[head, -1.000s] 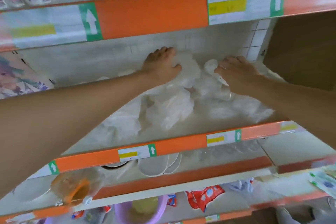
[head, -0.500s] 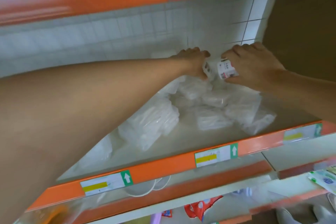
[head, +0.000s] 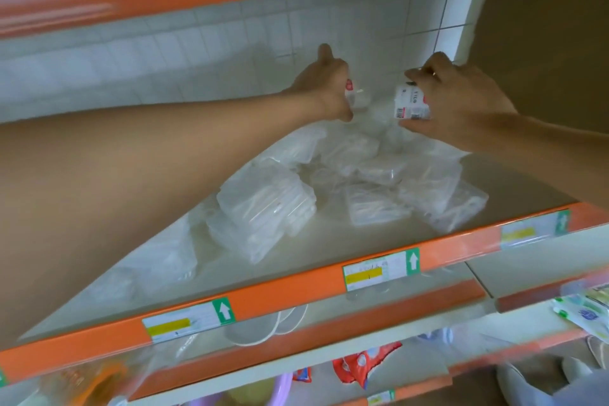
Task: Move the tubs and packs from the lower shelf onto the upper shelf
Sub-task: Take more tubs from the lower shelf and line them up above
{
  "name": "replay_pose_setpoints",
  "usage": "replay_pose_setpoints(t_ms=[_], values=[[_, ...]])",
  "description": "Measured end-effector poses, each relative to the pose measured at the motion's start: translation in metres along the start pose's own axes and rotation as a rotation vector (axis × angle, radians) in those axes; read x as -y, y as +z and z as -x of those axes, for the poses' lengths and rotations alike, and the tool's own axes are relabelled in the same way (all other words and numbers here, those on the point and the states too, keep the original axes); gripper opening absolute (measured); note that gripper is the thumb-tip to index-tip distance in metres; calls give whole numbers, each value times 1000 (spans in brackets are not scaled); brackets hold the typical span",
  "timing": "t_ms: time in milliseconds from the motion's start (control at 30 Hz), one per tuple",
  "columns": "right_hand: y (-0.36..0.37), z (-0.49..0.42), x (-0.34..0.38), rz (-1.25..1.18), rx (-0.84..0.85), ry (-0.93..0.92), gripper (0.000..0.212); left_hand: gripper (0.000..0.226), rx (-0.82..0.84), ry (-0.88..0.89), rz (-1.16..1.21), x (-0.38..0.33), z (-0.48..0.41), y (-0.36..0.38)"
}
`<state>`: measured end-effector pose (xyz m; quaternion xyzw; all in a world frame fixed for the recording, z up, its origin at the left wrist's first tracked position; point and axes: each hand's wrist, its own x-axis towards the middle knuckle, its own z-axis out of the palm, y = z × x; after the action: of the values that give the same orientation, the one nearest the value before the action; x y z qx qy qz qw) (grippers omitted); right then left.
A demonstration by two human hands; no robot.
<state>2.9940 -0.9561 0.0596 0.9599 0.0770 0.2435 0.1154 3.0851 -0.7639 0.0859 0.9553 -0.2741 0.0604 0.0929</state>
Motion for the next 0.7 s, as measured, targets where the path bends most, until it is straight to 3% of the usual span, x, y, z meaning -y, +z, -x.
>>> replay_pose_setpoints(t_ms=[167, 433, 533, 700], values=[[-14, 7, 18, -88, 13, 37, 62, 76, -114, 43, -157, 8, 40, -27], [-51, 27, 74, -93, 94, 39, 53, 57, -215, 168, -424, 10, 129, -52], [-67, 36, 99, -80, 131, -28, 66, 50, -223, 195, -436, 18, 163, -54], [-77, 52, 130, -134, 82, -110, 77, 70, -294, 187, -338, 27, 209, -58]])
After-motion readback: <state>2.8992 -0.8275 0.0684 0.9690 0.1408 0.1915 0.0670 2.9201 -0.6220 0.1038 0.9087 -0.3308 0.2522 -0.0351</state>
